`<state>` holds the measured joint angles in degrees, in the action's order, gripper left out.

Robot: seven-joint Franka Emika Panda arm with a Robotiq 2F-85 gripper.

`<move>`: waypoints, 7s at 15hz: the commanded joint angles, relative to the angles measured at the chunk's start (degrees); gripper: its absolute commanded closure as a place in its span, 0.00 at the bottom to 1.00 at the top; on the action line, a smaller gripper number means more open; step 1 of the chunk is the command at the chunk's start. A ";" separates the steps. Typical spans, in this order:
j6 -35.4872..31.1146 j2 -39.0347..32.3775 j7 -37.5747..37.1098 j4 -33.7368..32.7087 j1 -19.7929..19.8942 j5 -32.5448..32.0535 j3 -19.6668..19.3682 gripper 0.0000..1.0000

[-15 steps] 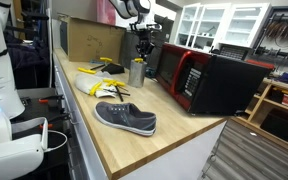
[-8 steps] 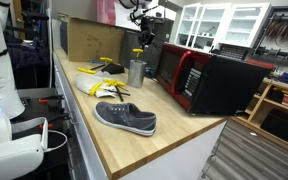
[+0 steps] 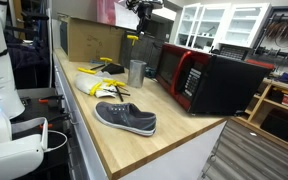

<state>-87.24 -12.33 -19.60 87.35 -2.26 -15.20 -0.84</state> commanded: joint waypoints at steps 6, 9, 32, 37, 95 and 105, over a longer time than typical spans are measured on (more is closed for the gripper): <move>5.82 -1.53 -8.46 -4.10 -0.28 -0.13 -0.81 0.96; 4.01 -4.00 -13.06 -5.40 -0.36 0.32 -1.32 0.96; -0.67 -16.83 -20.90 -10.75 -0.55 5.83 -3.14 0.96; -4.57 -16.38 -21.85 -9.19 -0.74 6.92 -3.23 0.96; -38.91 2.34 -39.12 24.04 -0.33 0.28 -2.71 0.56; -38.29 2.15 -38.41 23.14 -0.71 0.43 -2.41 0.82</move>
<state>-126.15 -9.78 -56.70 111.22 -2.53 -14.48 -3.44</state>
